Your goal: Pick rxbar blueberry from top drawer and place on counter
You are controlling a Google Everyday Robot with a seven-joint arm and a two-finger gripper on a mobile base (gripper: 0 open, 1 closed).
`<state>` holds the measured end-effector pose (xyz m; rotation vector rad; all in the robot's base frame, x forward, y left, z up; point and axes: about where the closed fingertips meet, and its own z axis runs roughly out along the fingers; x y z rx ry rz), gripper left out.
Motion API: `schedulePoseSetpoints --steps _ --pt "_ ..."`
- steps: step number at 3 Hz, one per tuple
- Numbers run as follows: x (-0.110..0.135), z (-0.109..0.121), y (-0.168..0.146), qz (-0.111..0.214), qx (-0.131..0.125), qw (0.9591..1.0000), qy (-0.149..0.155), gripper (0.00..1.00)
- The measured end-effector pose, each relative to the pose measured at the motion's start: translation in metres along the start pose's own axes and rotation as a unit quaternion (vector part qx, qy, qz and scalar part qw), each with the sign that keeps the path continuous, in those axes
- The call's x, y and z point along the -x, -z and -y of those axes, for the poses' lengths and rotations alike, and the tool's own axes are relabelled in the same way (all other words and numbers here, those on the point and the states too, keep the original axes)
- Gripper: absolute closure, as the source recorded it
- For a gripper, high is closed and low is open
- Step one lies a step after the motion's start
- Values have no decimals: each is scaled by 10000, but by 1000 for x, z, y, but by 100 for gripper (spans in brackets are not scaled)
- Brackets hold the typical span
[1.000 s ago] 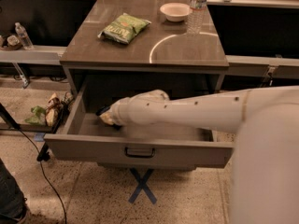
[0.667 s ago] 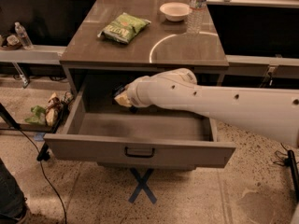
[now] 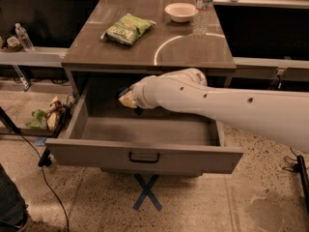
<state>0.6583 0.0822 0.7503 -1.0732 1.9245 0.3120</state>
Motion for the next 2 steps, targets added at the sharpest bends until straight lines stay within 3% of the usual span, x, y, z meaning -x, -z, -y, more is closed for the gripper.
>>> schedulePoseSetpoints --steps 2 --pt "27 16 60 120 -605 9980 115 100"
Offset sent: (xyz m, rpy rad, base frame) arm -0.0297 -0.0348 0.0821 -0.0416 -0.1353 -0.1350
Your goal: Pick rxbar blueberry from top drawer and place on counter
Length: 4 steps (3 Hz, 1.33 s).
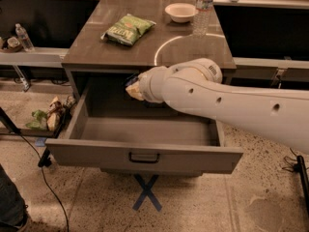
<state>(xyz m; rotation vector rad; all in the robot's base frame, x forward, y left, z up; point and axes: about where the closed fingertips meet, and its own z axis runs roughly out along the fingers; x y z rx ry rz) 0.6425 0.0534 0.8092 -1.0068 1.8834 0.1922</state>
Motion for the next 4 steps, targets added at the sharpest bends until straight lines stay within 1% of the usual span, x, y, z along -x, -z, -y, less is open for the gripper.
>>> schedulePoseSetpoints --steps 1,2,3,4 --pt "21 15 37 -72 -359 9992 172 100" --pt "39 34 51 -113 -598 9977 293 100" --pt "42 72 47 -135 -720 9973 93 100" --pt "22 109 28 -287 -488 9978 -351 100"
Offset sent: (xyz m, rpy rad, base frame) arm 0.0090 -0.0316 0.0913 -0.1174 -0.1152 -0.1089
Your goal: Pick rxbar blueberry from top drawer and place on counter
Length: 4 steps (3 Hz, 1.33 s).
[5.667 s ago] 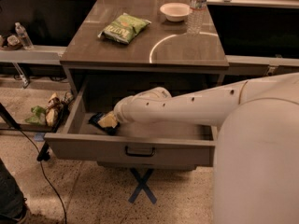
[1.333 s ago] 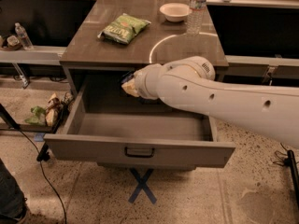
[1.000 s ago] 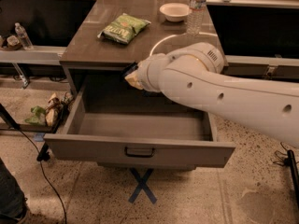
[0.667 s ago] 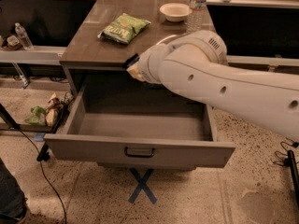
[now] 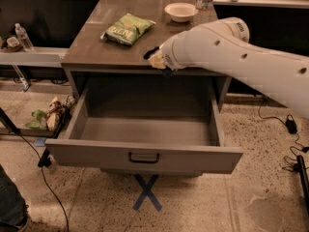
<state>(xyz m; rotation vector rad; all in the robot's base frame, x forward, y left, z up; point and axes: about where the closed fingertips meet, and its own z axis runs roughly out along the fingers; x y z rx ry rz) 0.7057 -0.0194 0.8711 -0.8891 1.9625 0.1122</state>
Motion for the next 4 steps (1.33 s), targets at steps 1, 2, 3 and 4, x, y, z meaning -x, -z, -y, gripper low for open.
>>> schedulePoseSetpoints --steps 1,2,3,4 --pt "-35 32 -51 -326 546 9979 -107 100" --pt "-31 33 -47 -326 546 9979 -107 100" --pt "-31 33 -47 -327 546 9979 -106 100" --pt "48 56 -27 7 142 9987 499 100"
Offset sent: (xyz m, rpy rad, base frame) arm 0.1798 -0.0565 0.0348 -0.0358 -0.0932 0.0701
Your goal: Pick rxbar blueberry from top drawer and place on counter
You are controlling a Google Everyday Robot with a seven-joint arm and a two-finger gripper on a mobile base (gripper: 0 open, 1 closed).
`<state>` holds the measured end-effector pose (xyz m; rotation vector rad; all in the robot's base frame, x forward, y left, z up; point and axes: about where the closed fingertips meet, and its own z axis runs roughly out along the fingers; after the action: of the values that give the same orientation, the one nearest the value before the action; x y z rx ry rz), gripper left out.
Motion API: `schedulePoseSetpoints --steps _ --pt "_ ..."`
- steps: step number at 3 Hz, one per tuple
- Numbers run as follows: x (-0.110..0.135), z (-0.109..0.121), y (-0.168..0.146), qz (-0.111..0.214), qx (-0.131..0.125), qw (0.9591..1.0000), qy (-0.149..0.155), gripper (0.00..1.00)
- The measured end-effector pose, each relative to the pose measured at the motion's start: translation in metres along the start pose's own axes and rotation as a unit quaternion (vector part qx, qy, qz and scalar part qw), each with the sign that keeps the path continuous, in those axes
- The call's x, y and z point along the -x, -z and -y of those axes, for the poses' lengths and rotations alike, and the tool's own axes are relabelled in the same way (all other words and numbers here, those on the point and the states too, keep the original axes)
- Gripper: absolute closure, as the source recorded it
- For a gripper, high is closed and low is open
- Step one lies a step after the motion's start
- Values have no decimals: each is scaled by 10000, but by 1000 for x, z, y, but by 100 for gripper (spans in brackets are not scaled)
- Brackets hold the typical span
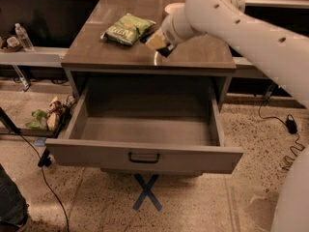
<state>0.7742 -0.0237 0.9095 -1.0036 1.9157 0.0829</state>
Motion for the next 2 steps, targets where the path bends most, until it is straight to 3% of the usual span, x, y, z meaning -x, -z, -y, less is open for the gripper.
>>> schedulePoseSetpoints --steps 1,2 --pt "72 10 33 184 -335 9979 524 100" --pt "95 34 39 192 -519 9964 639 100"
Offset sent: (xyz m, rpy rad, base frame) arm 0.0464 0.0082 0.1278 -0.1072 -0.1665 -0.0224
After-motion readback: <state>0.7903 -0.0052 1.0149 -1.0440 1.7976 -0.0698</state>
